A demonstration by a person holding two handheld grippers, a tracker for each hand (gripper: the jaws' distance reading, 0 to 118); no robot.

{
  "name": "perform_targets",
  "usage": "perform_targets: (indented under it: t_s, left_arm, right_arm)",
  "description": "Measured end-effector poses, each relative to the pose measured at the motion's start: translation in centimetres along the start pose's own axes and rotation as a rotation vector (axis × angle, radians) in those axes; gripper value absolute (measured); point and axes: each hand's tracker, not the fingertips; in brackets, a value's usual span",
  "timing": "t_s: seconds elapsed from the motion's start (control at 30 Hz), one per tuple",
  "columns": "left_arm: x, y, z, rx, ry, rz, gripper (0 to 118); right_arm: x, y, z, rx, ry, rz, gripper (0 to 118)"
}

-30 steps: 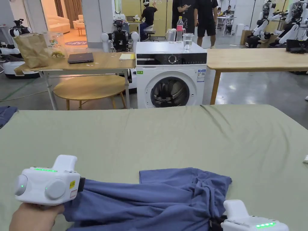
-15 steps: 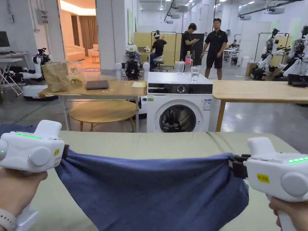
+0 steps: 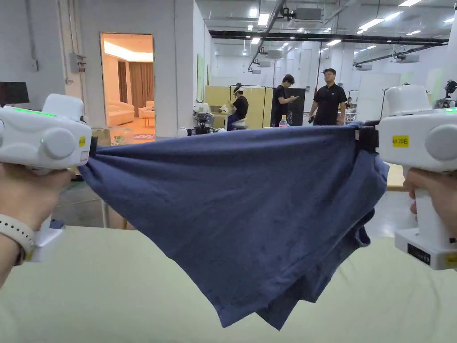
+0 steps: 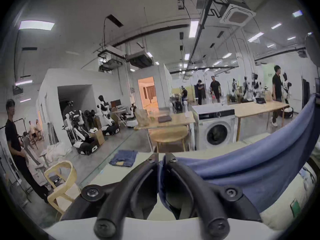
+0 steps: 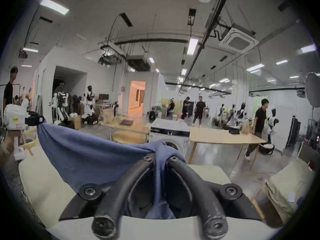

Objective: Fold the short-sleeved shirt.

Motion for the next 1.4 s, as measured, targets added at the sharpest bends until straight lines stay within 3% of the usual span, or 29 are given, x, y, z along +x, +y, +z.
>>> perform_targets:
  t_s: [0.27,0.6,0.83,1.0,1.13,1.27,1.3,1.33,1.37,1.4]
  left_arm:
    - [0.9,1.2,-2.8,0.017,0.031,0.001,1]
    - [4.4,-12.5,-8.6,-0.176,0.014,0.027,1]
    - [3.5,-19.4,-0.8,-0.216,-0.088,0.017,1]
    - [2.4,-29.7,8.5,-0.328,-0.208,0.094,1]
    - [1.9,-39.7,13.7,-0.475,-0.163,0.089,1]
    - [1.2,-45.5,15.7,-0.588,-0.139,0.194,2]
    - [1.2,-45.4,15.8,-0.575,-0.134,0.182,8]
    - [1.3,-45.2,16.2,-0.563,-0.123,0.17,26]
    - [1.2,-44.5,16.7,-0.543,-0.114,0.159,50]
    - [1.1,-43.7,17.3,-0.514,-0.116,0.163,77]
  right_arm:
    - [0.0,0.0,-3.3,0.023,-0.014,0.004,8]
    - [0.0,-15.1,-8.8,-0.129,-0.043,-0.033,8]
    - [-0.4,-22.2,-0.8,-0.207,0.0,0.041,8]
    - [-1.9,-31.2,8.0,-0.326,0.031,0.017,8]
    - [-4.5,-40.7,13.0,-0.506,0.016,0.068,8]
    - [-6.0,-46.6,15.5,-0.639,0.015,0.027,8]
    - [-6.0,-46.8,15.6,-0.633,0.006,0.018,8]
    - [-5.8,-46.7,15.8,-0.633,0.013,-0.032,14]
    - [-5.5,-45.9,16.0,-0.639,0.035,-0.066,30]
    - [-5.5,-45.0,16.0,-0.641,0.049,-0.086,64]
